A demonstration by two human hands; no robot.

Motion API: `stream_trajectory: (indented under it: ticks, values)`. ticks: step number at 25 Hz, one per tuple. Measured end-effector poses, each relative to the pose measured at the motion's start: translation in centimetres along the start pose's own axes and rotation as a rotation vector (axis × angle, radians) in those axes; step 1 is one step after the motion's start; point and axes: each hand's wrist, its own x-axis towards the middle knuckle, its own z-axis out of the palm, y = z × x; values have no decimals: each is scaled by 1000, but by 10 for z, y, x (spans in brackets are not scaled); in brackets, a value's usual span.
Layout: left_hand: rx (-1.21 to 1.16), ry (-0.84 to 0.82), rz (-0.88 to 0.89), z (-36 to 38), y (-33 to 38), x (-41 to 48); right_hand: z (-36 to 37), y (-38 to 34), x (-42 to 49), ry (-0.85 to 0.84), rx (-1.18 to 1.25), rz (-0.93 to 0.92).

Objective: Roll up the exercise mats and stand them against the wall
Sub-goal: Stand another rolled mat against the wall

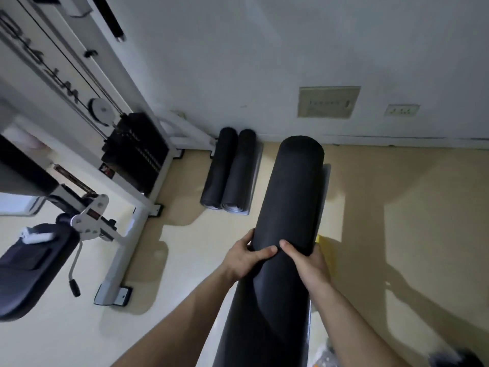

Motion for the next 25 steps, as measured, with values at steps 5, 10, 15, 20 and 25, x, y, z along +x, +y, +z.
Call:
stream_trajectory:
  ticks: [5, 10, 15, 20, 25]
  values:
    - [52, 154, 27, -61, 55, 143, 65, -84, 141, -63, -39, -55]
    - [28, 184, 1, -131, 63, 306, 137, -135, 294, -84, -40, -48]
    - [-21, 144, -36, -168, 26, 470, 189, -135, 463, -5, -132, -8]
    - [2, 182, -74, -164, -38, 620, 214, -91, 631, -1, -190, 19]
    - [135, 242, -140, -156, -94, 767, 236, -34, 790, -17, -132, 55]
